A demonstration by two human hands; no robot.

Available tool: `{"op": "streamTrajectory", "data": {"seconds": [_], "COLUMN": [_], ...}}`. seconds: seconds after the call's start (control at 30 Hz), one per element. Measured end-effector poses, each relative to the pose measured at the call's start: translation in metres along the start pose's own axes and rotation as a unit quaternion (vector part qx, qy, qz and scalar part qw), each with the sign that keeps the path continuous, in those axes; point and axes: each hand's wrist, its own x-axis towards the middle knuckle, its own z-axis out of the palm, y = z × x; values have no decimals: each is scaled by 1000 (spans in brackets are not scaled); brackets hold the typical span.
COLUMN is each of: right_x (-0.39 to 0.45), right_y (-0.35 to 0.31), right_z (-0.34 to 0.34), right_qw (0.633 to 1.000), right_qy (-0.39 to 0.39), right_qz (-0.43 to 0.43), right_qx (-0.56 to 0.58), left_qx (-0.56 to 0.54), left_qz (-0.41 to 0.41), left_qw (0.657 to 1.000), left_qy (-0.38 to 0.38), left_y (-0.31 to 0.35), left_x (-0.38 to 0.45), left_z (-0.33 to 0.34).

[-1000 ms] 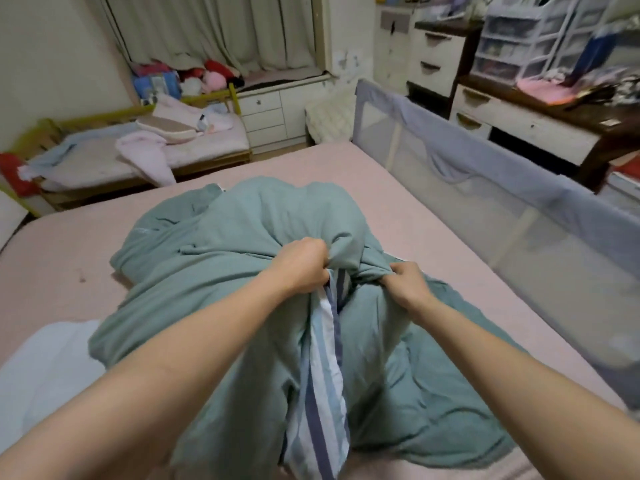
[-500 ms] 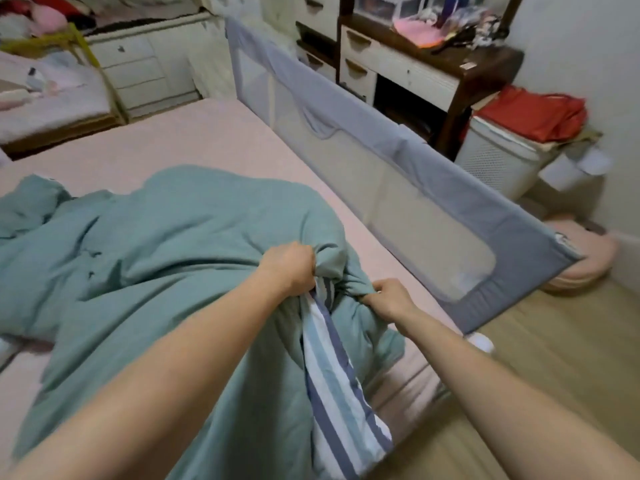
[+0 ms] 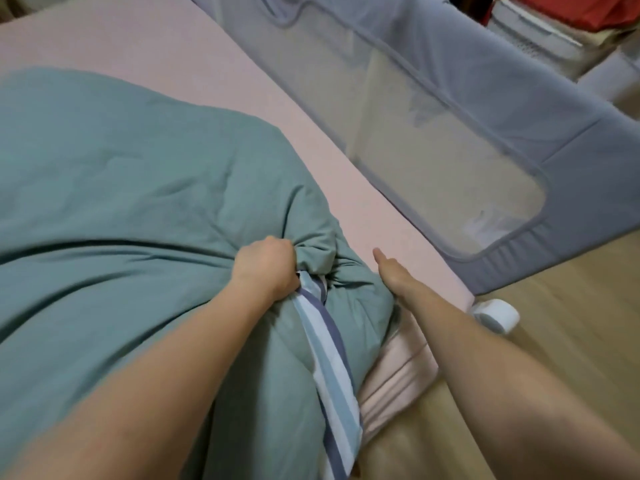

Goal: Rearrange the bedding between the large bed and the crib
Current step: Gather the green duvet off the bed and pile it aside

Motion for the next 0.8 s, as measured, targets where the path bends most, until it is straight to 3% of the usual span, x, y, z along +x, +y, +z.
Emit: {"op": "streamTrajectory", "data": {"seconds": [0.13, 0.23, 0.3, 0.4, 0.5, 0.6, 0.7, 0.8], "right_x": [33, -5, -32, -62, -71, -108, -159, -221], "right_y": [29, 9, -4, -11, -10, -39, -78, -135], "right_z": [16, 15, 10, 18, 38, 41, 35, 39], "right_qw": [989, 962, 942, 954, 991, 979, 931, 835], "right_qy": [-83, -164, -226, -242, -84, 30, 88, 101], "right_qz": [27, 52, 9, -62, -99, -198, -340, -491], "right_qx": [121, 214, 249, 164, 13, -38, -96, -228], "left_qx": [-1, -14, -22, -44, -66, -95, -134, -144], "left_qz": [-5, -4, -6, -12, -12, -27, -65, -108], "left_qw": [1000, 1000, 1000, 999, 998, 995, 987, 978], "left_qy": [4, 0, 0, -1, 1, 19, 58, 105], "left_y": [-1, -4, -9, -16, -27, -53, -98, -159], "left_x": [8, 5, 1, -7, -28, -53, -83, -126], "left_z": [14, 13, 11, 7, -3, -21, -51, -89]}}
